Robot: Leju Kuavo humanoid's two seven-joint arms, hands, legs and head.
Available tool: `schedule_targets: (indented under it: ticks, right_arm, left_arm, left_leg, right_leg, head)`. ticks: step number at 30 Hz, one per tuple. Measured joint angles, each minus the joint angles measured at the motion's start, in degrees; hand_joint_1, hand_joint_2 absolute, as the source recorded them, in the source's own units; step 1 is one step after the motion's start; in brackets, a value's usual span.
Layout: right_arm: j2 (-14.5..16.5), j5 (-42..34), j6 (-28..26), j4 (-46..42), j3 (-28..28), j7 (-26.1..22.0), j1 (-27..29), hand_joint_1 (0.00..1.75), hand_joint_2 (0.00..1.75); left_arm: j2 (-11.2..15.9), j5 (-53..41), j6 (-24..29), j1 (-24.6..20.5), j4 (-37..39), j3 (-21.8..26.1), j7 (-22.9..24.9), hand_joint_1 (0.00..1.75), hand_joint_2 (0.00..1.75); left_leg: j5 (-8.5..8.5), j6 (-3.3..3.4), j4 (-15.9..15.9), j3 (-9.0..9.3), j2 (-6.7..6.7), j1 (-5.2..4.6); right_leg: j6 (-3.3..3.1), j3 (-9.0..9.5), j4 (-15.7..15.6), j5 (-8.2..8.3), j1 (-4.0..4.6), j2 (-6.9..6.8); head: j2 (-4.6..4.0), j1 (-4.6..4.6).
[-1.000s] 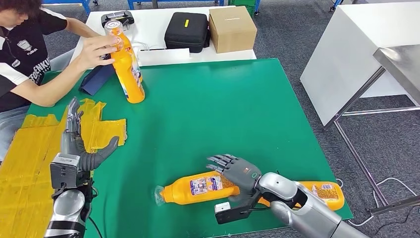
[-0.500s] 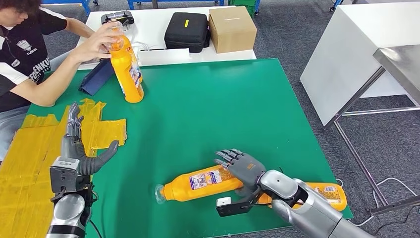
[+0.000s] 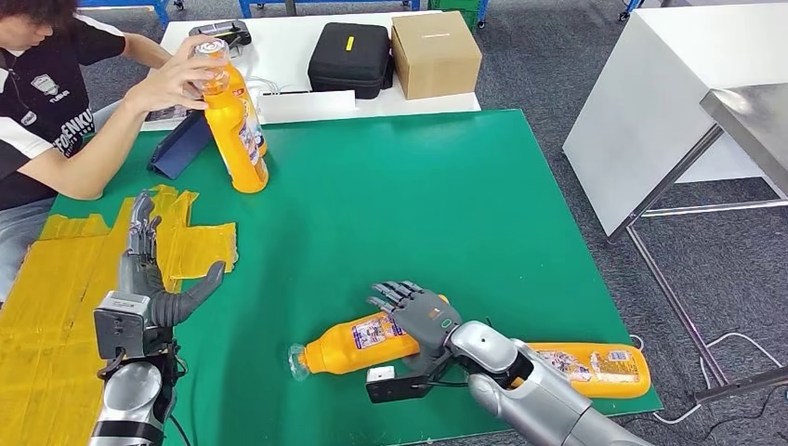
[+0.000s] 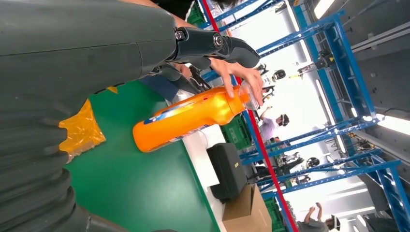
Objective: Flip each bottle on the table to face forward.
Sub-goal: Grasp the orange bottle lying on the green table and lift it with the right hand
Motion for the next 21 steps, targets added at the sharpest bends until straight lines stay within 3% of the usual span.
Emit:
schedule_targets:
  ticks: [6,7,11,16,21]
  right_arm:
    - [3.6,-1.6,0.9,3.9,0.1,-1.5,-1.4,0.00,1.75]
    - [4.1,-2.1,1.3,4.5,0.2,-1.9,-1.6,0.08,1.75]
    - [5.2,-3.4,1.9,6.5,0.6,-2.8,-2.7,1.51,1.75]
    - [6.0,-3.0,3.6,9.0,1.5,-1.9,-4.5,1.63,1.75]
    - [6.0,-1.2,4.9,12.1,3.6,-0.2,-7.3,1.64,1.75]
  left_arm:
    - [-0.2,0.3,-0.2,-0.7,0.2,-0.2,0.1,0.00,1.75]
    - [-0.2,0.4,-0.3,-0.8,0.3,-0.2,0.1,0.00,1.75]
    - [-0.3,0.6,-0.6,-1.2,0.7,-0.5,0.1,0.00,1.75]
    - [-0.3,0.7,-0.6,-1.5,1.1,-0.6,0.1,0.00,1.75]
    - [-0.3,0.8,-0.6,-1.5,1.1,-0.6,0.1,0.00,1.75]
  left_leg:
    - [0.00,0.00,0.0,0.00,0.00,-0.01]
    - [0.00,0.00,0.0,0.00,0.00,-0.01]
    - [0.00,0.00,0.0,0.00,0.00,-0.01]
    - [0.00,0.00,0.0,0.02,0.01,-0.01]
    - [0.01,0.01,0.0,0.08,0.01,-0.01]
  right_leg:
    - [0.00,0.01,0.0,0.00,-0.02,0.00]
    - [0.00,0.01,0.0,0.00,-0.02,0.00]
    - [0.00,0.01,0.0,0.01,-0.02,0.00]
    - [0.00,0.01,0.0,0.00,-0.01,0.01]
    - [0.00,0.07,0.0,0.01,-0.02,0.00]
  head:
    - [0.00,0.00]
    - [0.00,0.00]
    - [0.00,0.00]
    - [0.00,0.00]
    - [0.00,0.00]
